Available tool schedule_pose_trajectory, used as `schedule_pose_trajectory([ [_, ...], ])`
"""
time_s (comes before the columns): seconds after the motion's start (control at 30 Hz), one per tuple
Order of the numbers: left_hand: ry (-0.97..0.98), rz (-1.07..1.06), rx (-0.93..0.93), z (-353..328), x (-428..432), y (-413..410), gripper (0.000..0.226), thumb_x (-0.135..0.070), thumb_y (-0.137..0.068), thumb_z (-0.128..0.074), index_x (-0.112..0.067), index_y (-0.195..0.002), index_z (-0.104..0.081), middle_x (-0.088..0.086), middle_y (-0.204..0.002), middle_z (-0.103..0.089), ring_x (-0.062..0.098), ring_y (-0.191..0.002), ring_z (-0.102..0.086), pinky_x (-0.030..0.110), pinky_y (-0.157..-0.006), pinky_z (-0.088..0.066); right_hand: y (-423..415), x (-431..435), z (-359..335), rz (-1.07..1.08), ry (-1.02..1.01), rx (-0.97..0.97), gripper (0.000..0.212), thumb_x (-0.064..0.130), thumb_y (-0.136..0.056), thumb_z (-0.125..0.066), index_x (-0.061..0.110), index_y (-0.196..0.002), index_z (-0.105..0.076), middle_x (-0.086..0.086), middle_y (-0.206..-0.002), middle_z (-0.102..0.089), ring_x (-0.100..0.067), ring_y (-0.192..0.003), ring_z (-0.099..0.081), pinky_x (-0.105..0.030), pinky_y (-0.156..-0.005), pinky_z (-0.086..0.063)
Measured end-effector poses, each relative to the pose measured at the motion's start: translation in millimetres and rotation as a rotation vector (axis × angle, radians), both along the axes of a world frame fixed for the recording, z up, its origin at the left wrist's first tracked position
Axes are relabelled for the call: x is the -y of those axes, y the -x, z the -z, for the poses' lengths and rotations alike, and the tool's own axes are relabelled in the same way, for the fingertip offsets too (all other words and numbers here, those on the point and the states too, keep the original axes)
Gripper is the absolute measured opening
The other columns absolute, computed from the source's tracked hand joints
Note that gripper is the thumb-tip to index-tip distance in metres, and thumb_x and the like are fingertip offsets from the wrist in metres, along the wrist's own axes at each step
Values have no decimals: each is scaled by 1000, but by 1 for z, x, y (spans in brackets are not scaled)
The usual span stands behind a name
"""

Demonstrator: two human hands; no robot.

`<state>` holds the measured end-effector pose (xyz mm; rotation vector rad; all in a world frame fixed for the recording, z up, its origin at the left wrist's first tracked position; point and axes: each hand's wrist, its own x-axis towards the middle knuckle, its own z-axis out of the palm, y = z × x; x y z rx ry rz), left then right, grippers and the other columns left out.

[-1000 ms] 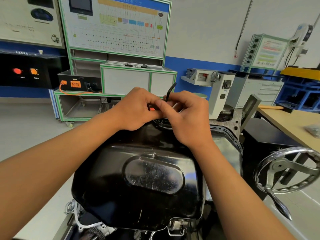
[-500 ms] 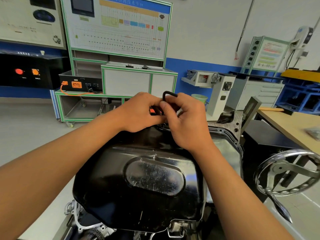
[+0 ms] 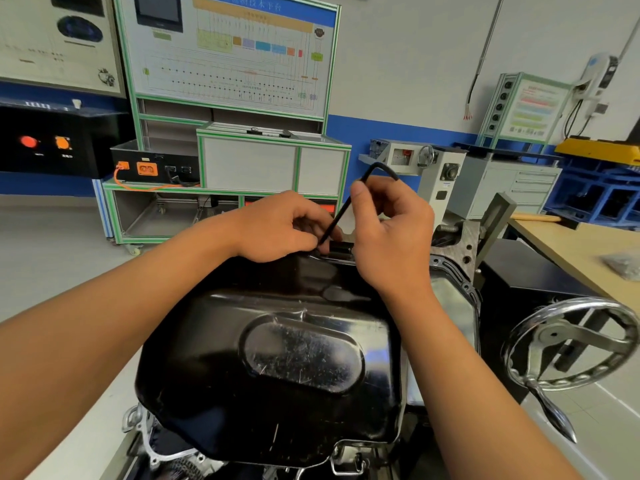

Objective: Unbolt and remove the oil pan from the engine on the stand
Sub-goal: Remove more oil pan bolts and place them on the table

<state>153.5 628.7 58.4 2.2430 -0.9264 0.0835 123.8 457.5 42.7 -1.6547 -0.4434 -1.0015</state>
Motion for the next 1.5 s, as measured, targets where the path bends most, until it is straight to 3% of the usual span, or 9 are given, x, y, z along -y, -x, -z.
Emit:
schedule_pose_trajectory([
  [0.17, 163, 50, -96, 0, -3, -2, 40, 6, -83, -73, -26, -108, -70, 3, -91, -77, 6, -82, -72, 15, -80, -53, 5, 2, -2, 68, -243, 80, 11, 15, -98, -59, 13, -88, -62, -3, -78, -58, -12, -68, -49, -27, -66, -43],
  [0.47, 106, -51, -24, 2, 0, -5, 29, -5, -87, -71, -31, -100, -74, -10, -89, -77, 2, -81, -70, 10, -74, -50, -3, 12, -7, 100, -657, -68, 28, 14, -104, -48, 18, -76, -51, 6, -66, -43, 0, -52, -37, -14, -54, -33],
  [0.7, -229, -164, -30, -8, 17, -14, 28, -16, -92, -67, -27, -118, -72, -15, -98, -73, 0, -85, -67, 7, -75, -48, -7, 11, -6, 74, -681, -140, 28, 16, -104, -48, 18, -76, -51, 8, -65, -45, -1, -53, -37, -18, -57, -35],
  [0.83, -470, -192, 131, -16, 39, -11, 21, -22, -93, -64, -20, -109, -77, -10, -94, -73, 8, -84, -63, 28, -83, -52, -8, 13, -4, 55, -695, -155, 28, 16, -104, -48, 17, -76, -50, 6, -64, -40, -3, -51, -33, -18, -53, -33],
  [1.03, -691, -246, 116, -20, 59, -9, 29, -29, -100, -56, -5, -98, -72, 4, -84, -67, 21, -78, -58, 31, -70, -44, -3, 18, -5, 33, -763, -171, 30, 12, -103, -49, 15, -73, -50, 9, -59, -42, 0, -48, -35, -13, -49, -33],
  [1.13, -756, -216, 5, -32, 60, -8, 34, -29, -102, -54, -6, -77, -60, 0, -67, -48, 14, -63, -44, 29, -59, -35, 1, 27, -1, 35, -805, -194, 32, 12, -102, -50, 14, -71, -50, 4, -62, -46, -6, -54, -40, -19, -56, -37],
  [1.27, -618, -99, -136, -41, 55, 0, 29, -29, -103, -51, -19, -76, -56, -6, -72, -50, 11, -68, -46, 24, -63, -37, 11, 44, 2, -69, -726, -286, 33, 14, -104, -48, 14, -71, -50, 3, -59, -52, -19, -62, -48, -30, -54, -42],
  [1.4, 27, 106, -544, -38, 65, 19, 28, -17, -104, -47, -11, -79, -56, 0, -72, -56, 8, -64, -51, 19, -57, -41, 30, 81, -14, -449, -385, -411, 24, 18, -101, -56, 16, -78, -60, 1, -65, -57, -11, -43, -48, -20, -38, -37],
  [1.5, 244, 251, -749, -42, 83, 31, 19, -15, -100, -50, -6, -85, -58, 5, -77, -59, 13, -69, -53, 21, -57, -43, 51, 116, -29, -426, -15, -443, 10, 30, -81, -75, 21, -84, -74, -17, -72, -60, -18, -51, -52, -27, -48, -47],
])
